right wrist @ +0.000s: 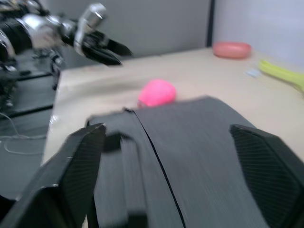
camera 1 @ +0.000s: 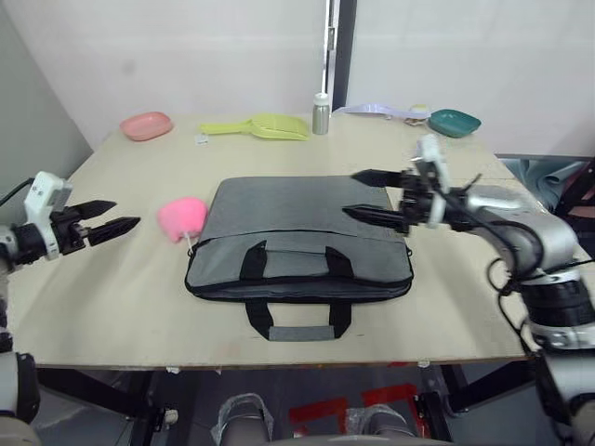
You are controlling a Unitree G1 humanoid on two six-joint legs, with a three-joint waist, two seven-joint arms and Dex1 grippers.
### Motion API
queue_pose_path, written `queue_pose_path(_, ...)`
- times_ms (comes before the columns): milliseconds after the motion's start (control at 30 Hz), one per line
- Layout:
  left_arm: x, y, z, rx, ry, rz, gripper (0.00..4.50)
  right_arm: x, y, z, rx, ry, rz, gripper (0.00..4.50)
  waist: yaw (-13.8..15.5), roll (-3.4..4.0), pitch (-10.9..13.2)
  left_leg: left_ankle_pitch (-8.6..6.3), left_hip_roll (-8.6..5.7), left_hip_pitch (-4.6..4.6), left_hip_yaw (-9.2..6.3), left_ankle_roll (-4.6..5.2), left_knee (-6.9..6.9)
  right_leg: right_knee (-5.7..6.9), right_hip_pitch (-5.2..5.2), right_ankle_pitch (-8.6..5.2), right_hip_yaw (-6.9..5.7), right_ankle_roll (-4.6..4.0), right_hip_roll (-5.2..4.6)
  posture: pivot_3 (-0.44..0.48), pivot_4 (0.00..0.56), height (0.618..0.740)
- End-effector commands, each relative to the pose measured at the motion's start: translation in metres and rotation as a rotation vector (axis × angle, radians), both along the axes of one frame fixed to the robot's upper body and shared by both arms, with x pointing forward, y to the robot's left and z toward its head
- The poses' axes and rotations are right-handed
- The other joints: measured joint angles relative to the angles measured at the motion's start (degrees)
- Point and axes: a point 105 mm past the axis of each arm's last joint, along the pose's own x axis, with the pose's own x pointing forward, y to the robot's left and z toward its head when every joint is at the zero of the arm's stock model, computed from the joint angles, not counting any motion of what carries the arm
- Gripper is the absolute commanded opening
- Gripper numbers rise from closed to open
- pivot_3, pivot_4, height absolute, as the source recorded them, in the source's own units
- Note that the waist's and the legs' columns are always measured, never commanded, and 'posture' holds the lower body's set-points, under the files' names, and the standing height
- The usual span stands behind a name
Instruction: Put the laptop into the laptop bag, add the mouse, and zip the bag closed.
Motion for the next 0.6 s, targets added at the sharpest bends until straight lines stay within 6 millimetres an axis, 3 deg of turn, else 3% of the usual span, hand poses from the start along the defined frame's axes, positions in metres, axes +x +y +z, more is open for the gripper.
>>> queue_pose_path(33,0.021,-0.015,0.005,0.049,-0.029,-0.013,4.5,-0.004,0.047,-0.019,-0.089,-0.111,0.104,2.99,0.06,-0.03,-0.02,0.0,-0.01,-0.03,-0.04,-0.01,0.0,0.0,0.0,-0.01,-0.04,-0.01,-0.01,0.0,0.15,0.74)
queue_pose_path(200,0.046,-0.035,-0.002,0.041,-0.015,-0.008,4.5,0.012,0.079,-0.048,-0.098,-0.107,0.122,1.24,-0.23,-0.1,-0.04,0.02,-0.03,-0.32,-0.22,-0.06,0.05,-0.09,-0.06,-0.01,-0.19,-0.02,-0.02,0.0,0.15,0.74)
queue_pose_path(300,0.055,-0.043,-0.011,0.074,0.006,-0.003,4.5,0.018,0.085,-0.073,-0.188,-0.125,0.144,0.2,-0.42,-0.11,-0.04,0.01,-0.03,-0.38,-0.32,-0.08,0.04,-0.1,-0.07,-0.02,-0.28,-0.04,-0.01,0.0,0.15,0.74)
queue_pose_path(433,0.065,-0.049,-0.025,0.132,0.031,0.034,4.5,0.019,0.083,-0.117,-0.303,-0.059,0.173,0.04,-0.49,-0.11,-0.04,0.01,-0.03,-0.41,-0.43,-0.11,0.03,-0.13,-0.02,-0.06,-0.37,-0.1,-0.01,0.0,0.15,0.74)
queue_pose_path(600,0.07,-0.048,-0.033,0.151,0.051,0.079,4.5,0.02,0.08,-0.133,-0.337,-0.047,0.17,0.04,-0.56,-0.16,-0.07,0.01,-0.02,-0.43,-0.51,-0.11,0.02,-0.12,0.02,-0.06,-0.44,-0.1,0.0,0.0,0.15,0.74)
